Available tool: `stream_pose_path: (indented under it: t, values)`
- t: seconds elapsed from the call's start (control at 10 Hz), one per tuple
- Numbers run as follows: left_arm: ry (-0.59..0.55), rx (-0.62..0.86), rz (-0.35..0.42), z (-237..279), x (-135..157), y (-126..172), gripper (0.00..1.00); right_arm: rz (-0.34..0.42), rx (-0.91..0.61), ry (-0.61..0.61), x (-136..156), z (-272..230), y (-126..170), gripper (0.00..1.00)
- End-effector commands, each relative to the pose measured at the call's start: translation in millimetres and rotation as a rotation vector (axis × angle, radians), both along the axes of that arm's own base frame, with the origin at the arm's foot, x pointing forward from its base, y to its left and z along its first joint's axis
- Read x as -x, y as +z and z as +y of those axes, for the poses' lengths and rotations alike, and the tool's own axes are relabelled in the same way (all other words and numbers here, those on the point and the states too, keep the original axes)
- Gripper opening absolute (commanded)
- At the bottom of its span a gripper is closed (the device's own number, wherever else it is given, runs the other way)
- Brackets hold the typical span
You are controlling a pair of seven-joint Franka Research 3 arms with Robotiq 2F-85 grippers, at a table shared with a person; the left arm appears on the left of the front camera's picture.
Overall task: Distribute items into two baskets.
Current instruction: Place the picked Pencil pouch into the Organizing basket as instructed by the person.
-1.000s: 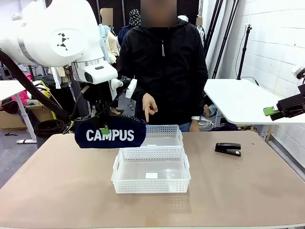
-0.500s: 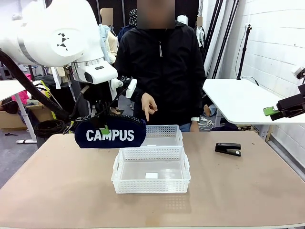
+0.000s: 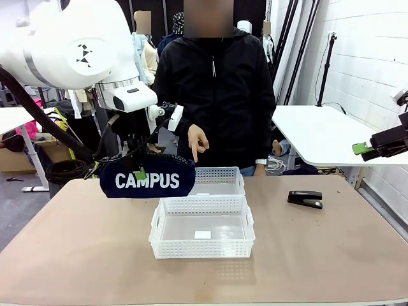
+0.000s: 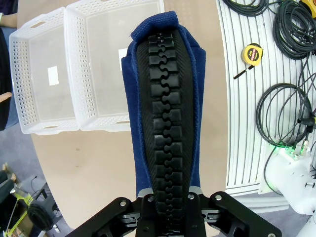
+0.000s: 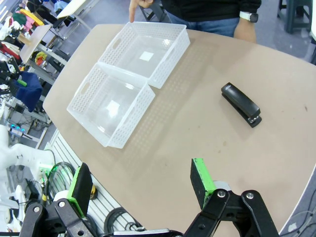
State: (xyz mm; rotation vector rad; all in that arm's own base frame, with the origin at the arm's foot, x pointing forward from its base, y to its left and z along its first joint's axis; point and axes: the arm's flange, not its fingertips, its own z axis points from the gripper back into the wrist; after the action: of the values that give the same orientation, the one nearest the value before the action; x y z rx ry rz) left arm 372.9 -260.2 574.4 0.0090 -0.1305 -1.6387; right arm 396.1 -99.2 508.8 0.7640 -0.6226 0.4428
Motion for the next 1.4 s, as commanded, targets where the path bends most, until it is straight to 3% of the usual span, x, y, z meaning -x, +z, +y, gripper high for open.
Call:
stream_pose_path:
  t: [0.0, 0.1, 0.6, 1.0, 1.3]
  values:
    - [0.002, 0.002, -0.007, 2, 2, 3, 0.0, 0.0, -0.003, 0.001, 0, 0, -1, 1.0]
    - [0.0, 0.0, 0.0, 0, 0, 0, 0.0, 0.0, -0.003, 0.001, 0, 0, -1, 1.0]
    - [-0.066, -0.037, -0.03, -56, -71, -12, 0.0, 0.0, -0.003, 0.001, 0, 0, -1, 1.0]
    - [-0.047, -0.132, -0.051, -103, -139, -45, 0.0, 0.0, -0.003, 0.001, 0, 0, -1, 1.0]
    - [-0.061, -0.078, -0.004, -130, -185, -67, 0.0, 0.0, -0.003, 0.001, 0, 0, -1, 1.0]
